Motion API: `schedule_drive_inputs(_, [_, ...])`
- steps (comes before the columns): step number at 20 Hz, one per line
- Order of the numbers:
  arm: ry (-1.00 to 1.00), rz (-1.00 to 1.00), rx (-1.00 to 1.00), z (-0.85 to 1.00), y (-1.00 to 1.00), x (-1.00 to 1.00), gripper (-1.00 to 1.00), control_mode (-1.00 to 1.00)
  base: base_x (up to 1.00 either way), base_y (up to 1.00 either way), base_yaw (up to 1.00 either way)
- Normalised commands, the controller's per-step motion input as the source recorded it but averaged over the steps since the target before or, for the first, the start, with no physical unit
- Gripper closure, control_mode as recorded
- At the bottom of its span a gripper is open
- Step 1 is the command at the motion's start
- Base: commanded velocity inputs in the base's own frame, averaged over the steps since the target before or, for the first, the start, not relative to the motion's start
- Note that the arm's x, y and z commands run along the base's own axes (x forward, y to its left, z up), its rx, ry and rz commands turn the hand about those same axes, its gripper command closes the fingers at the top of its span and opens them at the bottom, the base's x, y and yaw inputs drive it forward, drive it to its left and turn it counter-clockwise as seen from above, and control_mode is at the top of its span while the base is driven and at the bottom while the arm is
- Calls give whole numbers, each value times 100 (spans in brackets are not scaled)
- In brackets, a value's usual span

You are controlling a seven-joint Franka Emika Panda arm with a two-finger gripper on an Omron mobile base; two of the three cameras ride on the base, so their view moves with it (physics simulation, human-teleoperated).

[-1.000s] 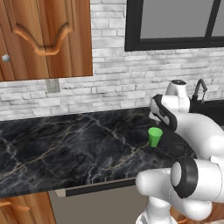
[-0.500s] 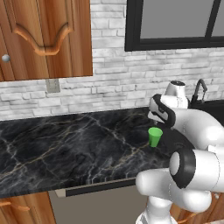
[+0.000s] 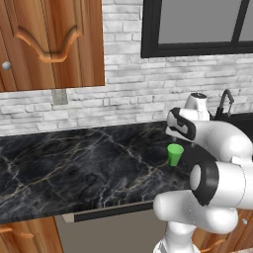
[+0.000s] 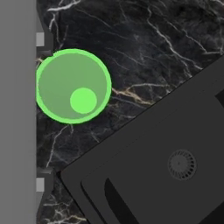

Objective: Move any existing items from the left basin to the right basin for drying. Then move the cup from the counter to the left basin of the sink for washing.

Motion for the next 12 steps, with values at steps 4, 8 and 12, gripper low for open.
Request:
schedule_drive_inputs(4, [0, 0, 0, -5, -3, 6, -100, -100, 0, 0, 0])
schedule_drive_inputs(8, [0, 0, 2, 0, -13, -2, -100, -100, 0, 0, 0])
schedule_drive_inputs(12, [0, 0, 3, 0, -10, -5, -100, -100, 0, 0, 0])
